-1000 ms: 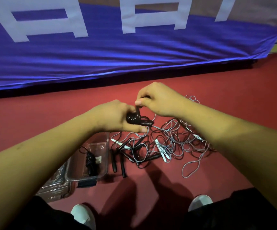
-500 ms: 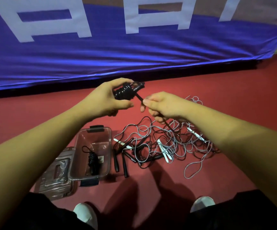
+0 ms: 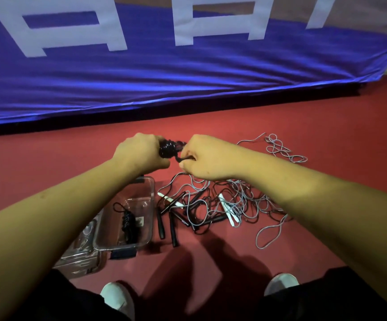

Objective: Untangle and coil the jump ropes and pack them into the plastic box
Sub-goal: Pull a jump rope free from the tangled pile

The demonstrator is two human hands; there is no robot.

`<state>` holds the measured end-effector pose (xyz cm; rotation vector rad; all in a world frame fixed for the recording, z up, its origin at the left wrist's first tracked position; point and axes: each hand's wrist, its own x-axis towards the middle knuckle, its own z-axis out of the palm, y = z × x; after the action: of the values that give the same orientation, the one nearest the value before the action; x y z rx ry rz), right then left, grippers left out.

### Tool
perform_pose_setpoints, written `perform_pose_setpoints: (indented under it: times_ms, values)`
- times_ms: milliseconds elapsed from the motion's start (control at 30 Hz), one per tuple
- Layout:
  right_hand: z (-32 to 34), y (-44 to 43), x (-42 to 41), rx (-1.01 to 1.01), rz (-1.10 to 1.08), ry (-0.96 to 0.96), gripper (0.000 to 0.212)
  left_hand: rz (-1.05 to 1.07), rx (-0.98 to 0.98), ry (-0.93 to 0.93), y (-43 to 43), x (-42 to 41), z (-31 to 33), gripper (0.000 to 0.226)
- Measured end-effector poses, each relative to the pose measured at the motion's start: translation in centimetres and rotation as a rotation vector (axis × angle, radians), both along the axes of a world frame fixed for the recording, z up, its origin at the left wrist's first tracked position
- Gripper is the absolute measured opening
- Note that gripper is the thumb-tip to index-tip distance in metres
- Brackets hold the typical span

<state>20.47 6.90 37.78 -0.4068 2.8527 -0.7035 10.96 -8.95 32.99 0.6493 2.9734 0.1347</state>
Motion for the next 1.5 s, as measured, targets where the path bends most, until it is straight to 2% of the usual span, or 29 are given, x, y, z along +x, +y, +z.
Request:
perform_pose_setpoints:
  times_ms: [100,200,267,367,467,567,667,767,900,1000,1033,1133,1233,1300,1333,1400,1500]
  values:
    - [0.2,0.5,0.0,0.0,0.04,0.026,0.027,-0.146,-0.127,-0.069,0.2,1.2,0.2,0.034]
    - [0.3,1.2,-0.6,-0.043,0.022,0.123,0.019,-0.362,-0.18,-0.035,0.9,2.2,0.9,0.017]
    - [0.2,1.9,-1.1,-0.076,0.013,0.163,0.017,-0.483,-0.121,-0.064,0.8,2.5,1.6,0.026]
    - [-0.1,3.3,-1.5,-0.278,-0.081,0.092,0.016,-0.611,0.203,-0.152,0.2,2.9,2.1,0.019]
    - [-0.2,4.0,-1.6,-0.511,-0.224,0.021,0.018,-0.484,0.626,-0.394,0.2,4.2,2.6,0.017]
    - [-0.3,3.8,-1.6,-0.548,-0.292,-0.036,0.017,-0.358,0.902,-0.546,0.9,4.7,2.7,0.024]
    - [-0.2,3.5,-1.5,-0.638,-0.287,-0.076,0.033,-0.202,1.163,-0.569,1.6,4.3,2.5,0.034]
    - [0.0,3.5,-1.4,-0.649,-0.294,-0.105,0.032,-0.151,1.274,-0.595,1.7,3.9,2.3,0.054]
    - [-0.3,2.8,-1.7,-0.532,-0.334,-0.138,0.023,0.004,1.172,-0.503,1.8,3.0,2.3,0.035]
    - [-0.3,2.1,-1.9,-0.171,-0.287,-0.035,0.029,0.062,1.034,-0.545,1.6,2.4,2.1,0.034]
    - [-0.3,2.0,-1.9,-0.105,-0.274,-0.016,0.03,0.071,0.983,-0.571,1.5,2.3,2.2,0.034]
    - [-0.3,2.1,-1.5,-0.005,-0.235,0.022,0.028,0.042,0.86,-0.578,1.3,2.2,2.5,0.038]
    - [-0.6,1.9,-0.9,0.112,-0.235,0.099,0.029,-0.021,0.707,-0.446,1.5,2.2,2.0,0.037]
    - [-0.6,1.9,-0.5,0.273,-0.202,0.188,0.017,-0.065,0.582,-0.385,1.6,1.9,1.5,0.038]
    - [-0.5,1.9,-0.2,0.376,-0.168,0.236,0.009,-0.075,0.511,-0.392,1.5,1.9,1.6,0.039]
    - [-0.7,1.8,0.2,0.518,-0.053,0.313,0.015,-0.081,0.394,-0.494,1.3,1.8,2.0,0.039]
    - [-1.5,0.6,0.7,0.571,0.14,0.283,0.022,-0.107,0.233,-0.649,0.8,2.0,2.8,0.04]
